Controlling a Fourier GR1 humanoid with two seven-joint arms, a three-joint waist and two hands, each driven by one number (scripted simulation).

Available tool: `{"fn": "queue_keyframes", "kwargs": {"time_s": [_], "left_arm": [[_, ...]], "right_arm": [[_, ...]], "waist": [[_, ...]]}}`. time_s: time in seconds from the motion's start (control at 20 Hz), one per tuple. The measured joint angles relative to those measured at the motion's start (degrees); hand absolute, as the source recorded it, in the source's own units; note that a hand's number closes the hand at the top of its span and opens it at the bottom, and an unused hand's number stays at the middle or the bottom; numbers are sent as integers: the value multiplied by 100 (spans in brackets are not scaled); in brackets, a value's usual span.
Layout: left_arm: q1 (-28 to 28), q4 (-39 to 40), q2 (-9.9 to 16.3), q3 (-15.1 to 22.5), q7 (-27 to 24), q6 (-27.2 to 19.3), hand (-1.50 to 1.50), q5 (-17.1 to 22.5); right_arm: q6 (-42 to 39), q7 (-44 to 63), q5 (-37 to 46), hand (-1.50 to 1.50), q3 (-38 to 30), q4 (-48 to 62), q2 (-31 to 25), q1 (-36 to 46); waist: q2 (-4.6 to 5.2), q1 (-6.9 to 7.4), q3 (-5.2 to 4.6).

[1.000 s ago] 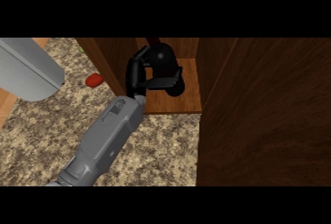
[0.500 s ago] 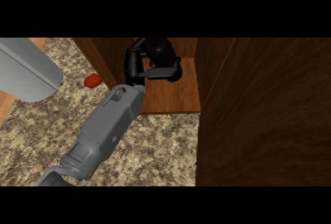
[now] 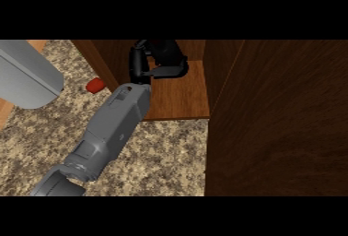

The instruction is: Pick up the wine, place it into the cabinet and close the cabinet

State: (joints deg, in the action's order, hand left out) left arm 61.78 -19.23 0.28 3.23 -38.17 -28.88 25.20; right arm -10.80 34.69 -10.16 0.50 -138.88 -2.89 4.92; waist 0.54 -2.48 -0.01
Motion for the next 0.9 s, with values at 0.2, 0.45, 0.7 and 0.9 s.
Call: {"fn": "queue_keyframes", "kwargs": {"time_s": [0.2,0.45,0.7,0.9], "left_arm": [[61,160,-33,-257,-88,173,150,237],[168,383,-31,-454,-170,440,150,400],[253,614,-32,-578,-390,484,150,412],[312,819,-24,-651,-452,511,150,389]], "right_arm": [[22,-8,4,-150,198,7,100,-47],[27,-45,11,-150,266,6,120,-57],[14,-71,14,-150,310,-5,114,-75],[-103,-219,2,-150,212,26,70,-167]], "waist": [[-5,-36,11],[-13,-73,25],[3,-100,24],[20,-118,22]]}}
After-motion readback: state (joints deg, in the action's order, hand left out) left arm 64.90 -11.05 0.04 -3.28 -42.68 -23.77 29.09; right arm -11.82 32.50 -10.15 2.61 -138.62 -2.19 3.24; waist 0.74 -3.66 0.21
